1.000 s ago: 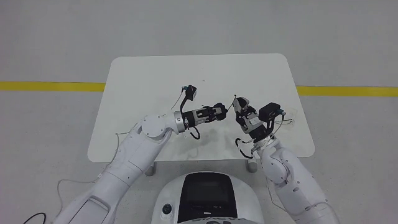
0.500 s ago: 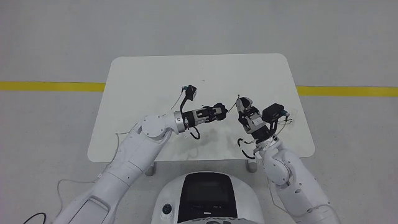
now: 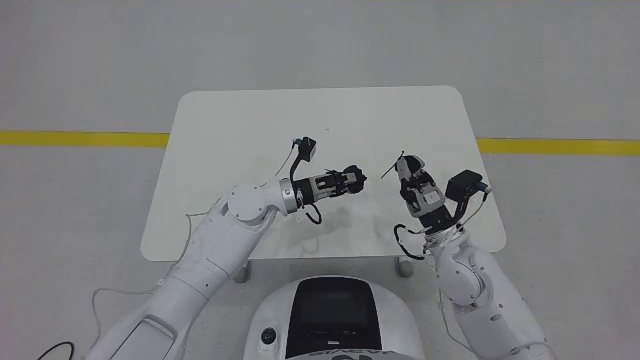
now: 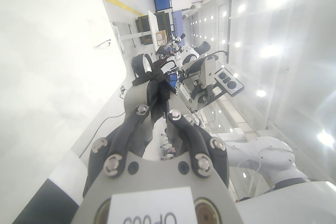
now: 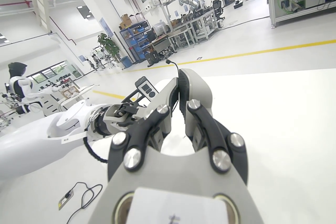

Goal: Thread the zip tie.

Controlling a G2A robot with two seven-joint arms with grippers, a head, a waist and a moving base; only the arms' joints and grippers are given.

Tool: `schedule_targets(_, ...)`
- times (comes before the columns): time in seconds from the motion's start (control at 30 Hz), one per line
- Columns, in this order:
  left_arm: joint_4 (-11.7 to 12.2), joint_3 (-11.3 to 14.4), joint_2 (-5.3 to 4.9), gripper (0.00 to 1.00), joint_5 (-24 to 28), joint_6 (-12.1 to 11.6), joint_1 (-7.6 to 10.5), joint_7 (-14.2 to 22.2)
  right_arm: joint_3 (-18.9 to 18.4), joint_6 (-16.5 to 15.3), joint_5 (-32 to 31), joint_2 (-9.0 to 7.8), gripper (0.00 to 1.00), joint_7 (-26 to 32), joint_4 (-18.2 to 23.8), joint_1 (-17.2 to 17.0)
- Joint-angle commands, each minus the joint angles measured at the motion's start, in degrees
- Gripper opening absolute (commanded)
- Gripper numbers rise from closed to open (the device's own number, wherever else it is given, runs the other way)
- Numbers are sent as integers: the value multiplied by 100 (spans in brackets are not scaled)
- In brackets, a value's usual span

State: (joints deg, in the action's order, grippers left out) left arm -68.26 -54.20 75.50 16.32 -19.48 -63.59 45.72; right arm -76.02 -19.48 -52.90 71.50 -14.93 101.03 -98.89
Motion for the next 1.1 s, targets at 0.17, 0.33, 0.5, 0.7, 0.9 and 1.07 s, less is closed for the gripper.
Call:
schedule_targets(0.17, -551, -62, -32, 0, -566, 0, -189, -508, 41, 0, 185, -40, 0, -535, -7, -133)
schedule_targets(0.33, -1297, -303, -88, 0, -919, 0, -588, -501, 268, 0, -52, -260, 0, -1289, -183, -225)
schedule_targets(0.5, -1767, -253, -140, 0, -1972, 0, -801, -883, 675, 0, -237, -566, 0, -2218, -537, -37)
schedule_targets(0.7, -1793, 233, -255, 0, -2827, 0, -768, -2027, 1186, 0, -156, -898, 0, -3108, -938, 329)
schedule_targets(0.9, -1741, 490, -347, 0, -2890, 0, -671, -2593, 1490, 0, 52, -1072, 0, -3399, -1092, 543)
schedule_targets(1.07, -1741, 490, -347, 0, -2890, 0, -671, -2593, 1490, 0, 52, -1072, 0, -3399, -1092, 543)
